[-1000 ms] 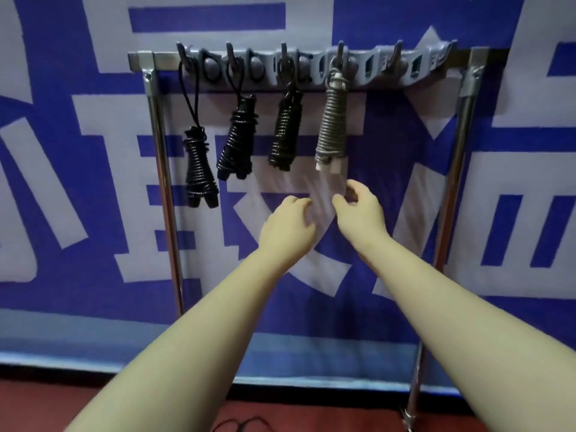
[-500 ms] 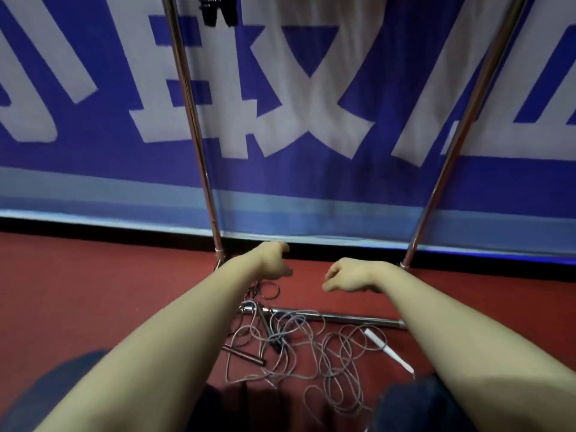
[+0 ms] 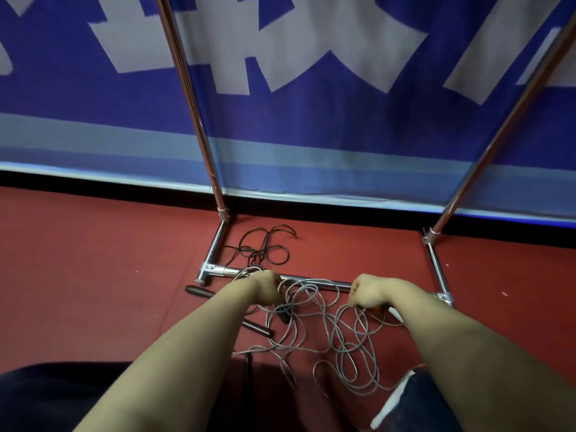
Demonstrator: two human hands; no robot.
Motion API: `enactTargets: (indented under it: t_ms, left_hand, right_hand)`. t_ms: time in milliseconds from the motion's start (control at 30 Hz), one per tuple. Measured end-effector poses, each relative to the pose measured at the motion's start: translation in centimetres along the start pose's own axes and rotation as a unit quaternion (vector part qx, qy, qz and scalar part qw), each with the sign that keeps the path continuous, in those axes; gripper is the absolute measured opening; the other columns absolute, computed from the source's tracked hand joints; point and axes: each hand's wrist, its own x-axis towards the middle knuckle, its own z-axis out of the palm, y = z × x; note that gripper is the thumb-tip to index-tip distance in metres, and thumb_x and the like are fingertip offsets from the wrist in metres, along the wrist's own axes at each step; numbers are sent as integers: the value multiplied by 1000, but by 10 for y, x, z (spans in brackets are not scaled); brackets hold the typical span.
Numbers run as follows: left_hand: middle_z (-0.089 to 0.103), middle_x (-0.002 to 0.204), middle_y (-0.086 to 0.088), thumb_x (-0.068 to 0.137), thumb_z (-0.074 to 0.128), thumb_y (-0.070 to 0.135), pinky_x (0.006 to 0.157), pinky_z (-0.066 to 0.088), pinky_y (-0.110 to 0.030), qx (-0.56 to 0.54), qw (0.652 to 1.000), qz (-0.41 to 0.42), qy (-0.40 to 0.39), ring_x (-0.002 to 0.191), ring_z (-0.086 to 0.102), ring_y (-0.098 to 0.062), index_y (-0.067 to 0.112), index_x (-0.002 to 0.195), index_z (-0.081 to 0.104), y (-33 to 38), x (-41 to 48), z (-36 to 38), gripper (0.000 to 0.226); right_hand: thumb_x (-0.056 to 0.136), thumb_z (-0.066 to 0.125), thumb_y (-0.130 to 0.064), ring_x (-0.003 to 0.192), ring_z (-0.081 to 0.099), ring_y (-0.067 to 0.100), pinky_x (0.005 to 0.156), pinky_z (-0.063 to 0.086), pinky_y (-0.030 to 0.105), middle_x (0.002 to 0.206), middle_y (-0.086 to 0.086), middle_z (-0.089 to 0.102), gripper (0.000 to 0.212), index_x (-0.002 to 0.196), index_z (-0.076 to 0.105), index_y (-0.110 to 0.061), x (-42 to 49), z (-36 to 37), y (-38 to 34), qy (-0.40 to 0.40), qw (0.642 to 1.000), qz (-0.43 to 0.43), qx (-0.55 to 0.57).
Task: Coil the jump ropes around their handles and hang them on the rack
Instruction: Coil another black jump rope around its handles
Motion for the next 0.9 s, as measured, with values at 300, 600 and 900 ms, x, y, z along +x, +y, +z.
enactTargets:
  t_ms: [300, 600, 900]
  left_hand:
    - [63, 127, -11, 93, 54, 16, 99, 45, -32, -120, 983, -117, 67, 118, 57, -29, 9, 122, 63, -37, 45, 22, 31]
    - [59, 118, -12, 91, 48, 10, 91, 47, -38, -267, 903, -207, 263, 110, 57, -33, 8, 107, 62, -94, 67, 38, 22]
    - [18, 156, -5, 92, 52, 25, 114, 26, -40, -86, 983, -67, 146, 141, 22, -28, 35, 150, 31, -78, 100, 59, 62]
  right_hand:
    - [92, 55, -6, 88, 60, 21, 72, 43, 23, 96, 6, 66, 18, 102, 70, -10, 83, 15, -45, 46, 992, -94, 72]
    - [94, 49, 1, 80, 56, 21, 63, 45, 22, 77, -3, 58, 25, 86, 66, -16, 147, 63, -110, 44, 973, -111, 196]
    - [88, 59, -29, 105, 64, 26, 84, 51, 31, 114, 3, 68, 27, 112, 60, -19, 157, 73, -124, 95, 989, -109, 19]
